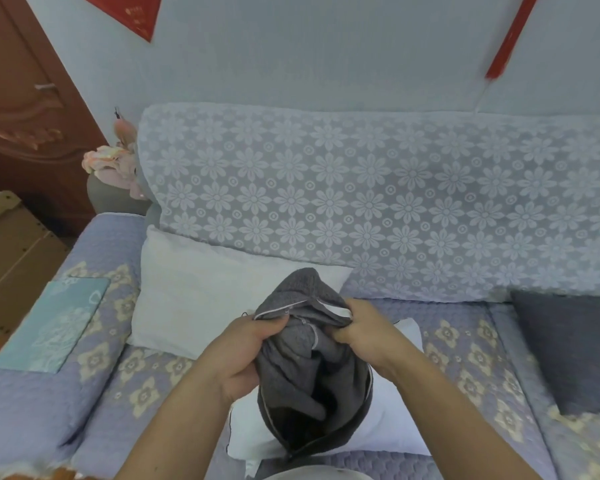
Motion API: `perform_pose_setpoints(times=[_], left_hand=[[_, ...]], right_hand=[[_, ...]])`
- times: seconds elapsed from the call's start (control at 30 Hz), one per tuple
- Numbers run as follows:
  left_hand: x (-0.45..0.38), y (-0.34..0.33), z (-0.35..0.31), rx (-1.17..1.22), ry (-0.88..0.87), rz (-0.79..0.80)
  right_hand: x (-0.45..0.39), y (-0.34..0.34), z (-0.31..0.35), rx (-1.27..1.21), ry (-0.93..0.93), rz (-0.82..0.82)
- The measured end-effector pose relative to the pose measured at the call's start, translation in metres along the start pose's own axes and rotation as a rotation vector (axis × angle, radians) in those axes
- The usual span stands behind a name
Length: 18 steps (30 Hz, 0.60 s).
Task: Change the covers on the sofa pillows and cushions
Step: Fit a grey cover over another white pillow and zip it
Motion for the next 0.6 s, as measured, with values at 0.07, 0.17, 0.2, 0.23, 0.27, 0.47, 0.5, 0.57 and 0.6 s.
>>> perform_pose_setpoints(times=[0.07,0.17,0.2,0.23,0.27,0.47,0.5,0.57,0.6], left_hand=[[0.002,0.004,0.006,0.134,0.024,0.018],[0.008,0.019,0.014,0.278,0.019,0.033],[0.012,0.026,0.016,0.295,0.013,0.033],[0.017,0.033,0.017,0.29,0.007,0.034],[0.022,0.039,0.018,0.268,-0.007,0.051],[0.058,0.066,0.019,0.124,-0.296,0.027],[0.065,0.071,0.019,0.124,-0.326,0.012],[0.073,0.085,0.021,0.112,-0.319,-0.05],[0.075,0.094,0.023,0.108,-0.294,-0.112]], right_hand=[[-0.008,-0.007,-0.004,-0.033,-0.002,-0.013],[-0.023,-0.028,-0.018,-0.258,-0.116,0.101],[-0.027,-0.038,-0.022,-0.364,-0.182,0.157],[-0.033,-0.047,-0.027,-0.442,-0.251,0.195],[-0.04,-0.056,-0.031,-0.469,-0.319,0.205],[-0.089,-0.103,-0.052,-0.412,-0.505,0.263],[-0.096,-0.112,-0.052,-0.41,-0.495,0.31],[-0.109,-0.129,-0.053,-0.381,-0.428,0.407],[-0.115,-0.138,-0.053,-0.363,-0.374,0.456]])
Point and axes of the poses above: each hand's wrist, its own x-axis away from the middle knuckle, its own y-axis out of the back of the hand, z = x × y, the point moved 4 cm from there along -x, towards the middle knuckle, and after that the axes turned 12 degrees about z, right-handed, at the moved point
